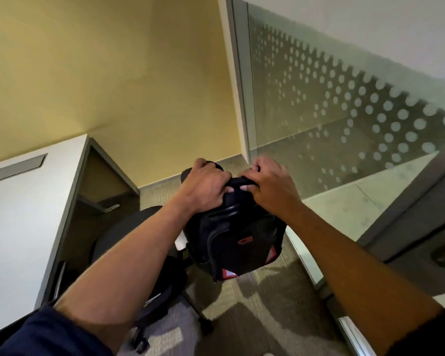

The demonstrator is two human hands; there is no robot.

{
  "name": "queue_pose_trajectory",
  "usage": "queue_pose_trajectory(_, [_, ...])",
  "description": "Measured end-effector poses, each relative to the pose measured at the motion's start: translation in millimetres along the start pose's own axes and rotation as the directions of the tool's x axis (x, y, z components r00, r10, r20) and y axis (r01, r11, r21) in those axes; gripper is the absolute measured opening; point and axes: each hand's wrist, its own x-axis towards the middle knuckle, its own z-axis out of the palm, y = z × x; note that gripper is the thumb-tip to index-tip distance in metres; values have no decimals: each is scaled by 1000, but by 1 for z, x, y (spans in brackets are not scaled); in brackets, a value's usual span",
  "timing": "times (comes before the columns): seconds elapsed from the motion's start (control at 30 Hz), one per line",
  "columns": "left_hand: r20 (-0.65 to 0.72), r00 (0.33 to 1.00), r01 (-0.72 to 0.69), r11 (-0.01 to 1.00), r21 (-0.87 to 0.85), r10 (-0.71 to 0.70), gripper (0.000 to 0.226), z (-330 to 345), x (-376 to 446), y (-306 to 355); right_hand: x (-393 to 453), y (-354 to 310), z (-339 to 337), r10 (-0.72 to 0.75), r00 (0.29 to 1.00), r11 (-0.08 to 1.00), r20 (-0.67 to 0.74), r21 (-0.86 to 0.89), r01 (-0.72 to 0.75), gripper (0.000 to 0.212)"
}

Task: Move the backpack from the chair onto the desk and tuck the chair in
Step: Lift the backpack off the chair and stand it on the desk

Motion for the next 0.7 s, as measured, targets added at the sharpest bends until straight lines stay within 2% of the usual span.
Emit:
queue_pose_trajectory(0.1, [-4,1000,-10,999,46,11,28,-13,9,-16,21,-2,-3,-19,999,1000,-29,5,19,31])
queue_pose_trajectory(0.23, [-15,1000,2,996,93,-1,33,-20,17,-41,55,-11,-2,-26,999,1000,32,3,26,32])
queue_pose_trajectory(0.43, [-104,994,28,992,119,-16,39,-28,44,-93,115,-20,0,-51,998,995,36,-82,53,34])
queue_pose_trajectory(0.57, [-194,979,68,996,59,-56,43,-21,67,-139,168,-25,6,-87,993,990,79,-109,95,35])
queue_pose_trajectory(0.7, [-303,938,134,982,-132,-169,39,3,87,-195,238,-39,22,-152,978,976,142,-133,171,31])
